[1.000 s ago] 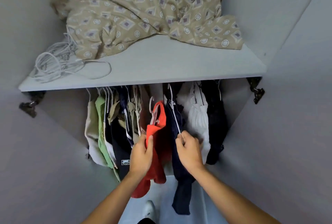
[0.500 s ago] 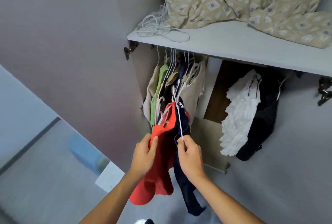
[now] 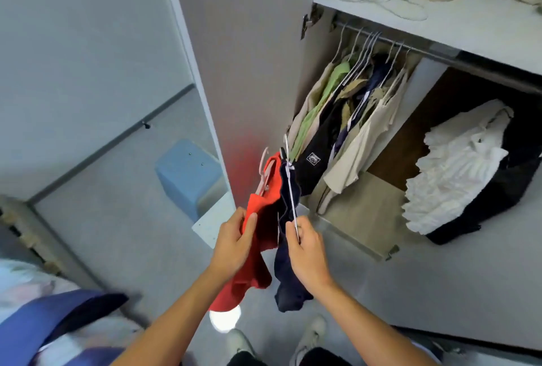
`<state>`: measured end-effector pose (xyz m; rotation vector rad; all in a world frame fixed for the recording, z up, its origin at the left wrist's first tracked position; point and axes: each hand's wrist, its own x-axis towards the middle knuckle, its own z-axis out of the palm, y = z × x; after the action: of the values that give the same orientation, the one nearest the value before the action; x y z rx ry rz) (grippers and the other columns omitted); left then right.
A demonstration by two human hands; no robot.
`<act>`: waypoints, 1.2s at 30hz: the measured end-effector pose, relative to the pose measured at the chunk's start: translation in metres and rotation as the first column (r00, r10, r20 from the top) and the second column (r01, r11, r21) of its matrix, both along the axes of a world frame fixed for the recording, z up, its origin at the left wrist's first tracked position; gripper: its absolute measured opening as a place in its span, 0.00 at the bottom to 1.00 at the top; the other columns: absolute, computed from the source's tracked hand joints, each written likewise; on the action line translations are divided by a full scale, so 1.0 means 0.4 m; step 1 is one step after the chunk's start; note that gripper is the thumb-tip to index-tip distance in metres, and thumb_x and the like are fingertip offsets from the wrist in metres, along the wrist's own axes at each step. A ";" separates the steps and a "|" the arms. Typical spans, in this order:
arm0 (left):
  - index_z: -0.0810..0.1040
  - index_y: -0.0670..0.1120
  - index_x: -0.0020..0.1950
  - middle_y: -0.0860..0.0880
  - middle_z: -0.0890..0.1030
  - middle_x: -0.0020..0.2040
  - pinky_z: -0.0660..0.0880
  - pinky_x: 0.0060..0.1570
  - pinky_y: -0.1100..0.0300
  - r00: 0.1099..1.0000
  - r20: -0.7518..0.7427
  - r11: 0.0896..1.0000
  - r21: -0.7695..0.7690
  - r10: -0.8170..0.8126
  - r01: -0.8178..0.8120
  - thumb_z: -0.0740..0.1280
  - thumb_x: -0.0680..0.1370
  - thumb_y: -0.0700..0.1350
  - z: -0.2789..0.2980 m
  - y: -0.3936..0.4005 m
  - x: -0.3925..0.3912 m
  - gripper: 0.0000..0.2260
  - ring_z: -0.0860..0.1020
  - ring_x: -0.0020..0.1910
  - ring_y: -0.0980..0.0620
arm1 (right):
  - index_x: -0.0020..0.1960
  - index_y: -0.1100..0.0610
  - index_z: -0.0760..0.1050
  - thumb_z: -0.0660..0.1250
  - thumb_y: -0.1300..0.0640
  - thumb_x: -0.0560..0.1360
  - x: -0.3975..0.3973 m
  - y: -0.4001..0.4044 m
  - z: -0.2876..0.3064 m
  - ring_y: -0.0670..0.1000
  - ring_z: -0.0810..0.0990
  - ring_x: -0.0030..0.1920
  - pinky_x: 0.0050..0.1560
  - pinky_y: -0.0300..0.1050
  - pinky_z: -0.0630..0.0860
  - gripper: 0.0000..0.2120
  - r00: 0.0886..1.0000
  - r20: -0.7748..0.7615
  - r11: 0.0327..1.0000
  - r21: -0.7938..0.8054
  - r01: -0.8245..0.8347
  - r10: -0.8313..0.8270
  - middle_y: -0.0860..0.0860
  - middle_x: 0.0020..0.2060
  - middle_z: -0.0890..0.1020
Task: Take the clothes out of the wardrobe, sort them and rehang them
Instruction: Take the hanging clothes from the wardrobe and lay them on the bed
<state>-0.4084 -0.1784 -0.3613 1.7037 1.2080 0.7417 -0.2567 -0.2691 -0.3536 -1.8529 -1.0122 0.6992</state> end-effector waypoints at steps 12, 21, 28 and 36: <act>0.71 0.49 0.39 0.59 0.75 0.31 0.68 0.36 0.66 0.952 -0.061 0.953 -0.028 0.299 -0.301 0.64 0.87 0.46 0.021 -0.103 -0.257 0.15 0.72 0.32 0.59 | 0.40 0.53 0.61 0.61 0.55 0.86 -0.242 0.038 -0.026 0.45 0.65 0.33 0.37 0.48 0.66 0.17 0.917 -0.183 0.931 -0.027 -0.364 0.353 0.43 0.30 0.68; 0.69 0.48 0.38 0.56 0.69 0.32 0.67 0.35 0.57 0.812 -0.075 0.816 0.047 0.578 -0.576 0.64 0.86 0.47 0.065 -0.219 -0.410 0.16 0.67 0.33 0.59 | 0.41 0.51 0.62 0.61 0.56 0.86 -0.405 0.014 -0.009 0.45 0.71 0.33 0.38 0.48 0.67 0.16 0.773 -0.182 0.792 0.073 -0.605 0.608 0.40 0.32 0.73; 0.65 0.50 0.38 0.56 0.65 0.31 0.63 0.34 0.62 0.683 -0.025 0.683 0.080 0.730 -0.726 0.64 0.86 0.46 0.106 -0.282 -0.575 0.18 0.64 0.32 0.59 | 0.41 0.53 0.62 0.60 0.54 0.86 -0.571 0.053 0.016 0.46 0.67 0.30 0.34 0.45 0.63 0.16 0.623 -0.125 0.635 0.113 -0.764 0.772 0.42 0.29 0.70; 0.68 0.44 0.39 0.46 0.69 0.32 0.66 0.37 0.51 0.604 0.006 0.602 0.080 0.797 -0.794 0.65 0.86 0.50 0.074 -0.254 -0.820 0.18 0.66 0.34 0.57 | 0.40 0.53 0.61 0.61 0.53 0.86 -0.838 0.139 0.032 0.46 0.62 0.29 0.33 0.48 0.60 0.17 0.556 -0.095 0.564 0.135 -0.815 0.826 0.44 0.26 0.66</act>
<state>-0.7365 -0.2802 -0.3315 1.1534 2.0266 1.3025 -0.5918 -0.2134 -0.3409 -1.1344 -1.8035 1.3006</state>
